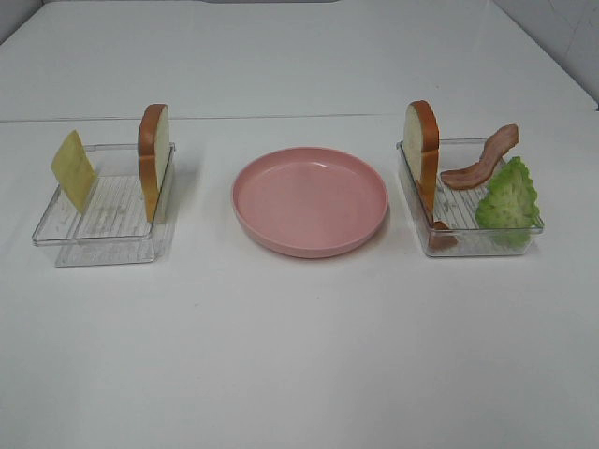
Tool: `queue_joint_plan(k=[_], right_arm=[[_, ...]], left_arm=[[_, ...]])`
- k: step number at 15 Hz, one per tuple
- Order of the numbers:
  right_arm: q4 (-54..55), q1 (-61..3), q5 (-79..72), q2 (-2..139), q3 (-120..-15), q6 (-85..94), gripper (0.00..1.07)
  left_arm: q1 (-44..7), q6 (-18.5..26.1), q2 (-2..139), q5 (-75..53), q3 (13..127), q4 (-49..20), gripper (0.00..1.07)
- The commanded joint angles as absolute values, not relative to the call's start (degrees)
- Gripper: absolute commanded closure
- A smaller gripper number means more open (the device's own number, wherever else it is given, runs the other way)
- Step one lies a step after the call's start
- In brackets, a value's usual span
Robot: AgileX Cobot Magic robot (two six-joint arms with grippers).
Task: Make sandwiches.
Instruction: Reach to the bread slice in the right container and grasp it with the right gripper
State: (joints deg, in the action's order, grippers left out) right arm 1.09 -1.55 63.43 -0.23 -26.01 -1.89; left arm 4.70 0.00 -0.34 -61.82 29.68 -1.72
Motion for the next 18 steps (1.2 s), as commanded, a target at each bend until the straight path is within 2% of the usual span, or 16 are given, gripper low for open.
queue_joint_plan(k=[1, 18], right_arm=[[0.7, -1.1, 63.0, -2.0, -25.8, -1.9, 0.1], [0.7, -1.1, 63.0, -2.0, -25.8, -1.9, 0.1]], left_arm=[[4.4, -0.3, -1.1, -61.7, 29.6, -1.8, 0.07], [4.4, -0.3, -1.1, -61.7, 29.6, -1.8, 0.07]])
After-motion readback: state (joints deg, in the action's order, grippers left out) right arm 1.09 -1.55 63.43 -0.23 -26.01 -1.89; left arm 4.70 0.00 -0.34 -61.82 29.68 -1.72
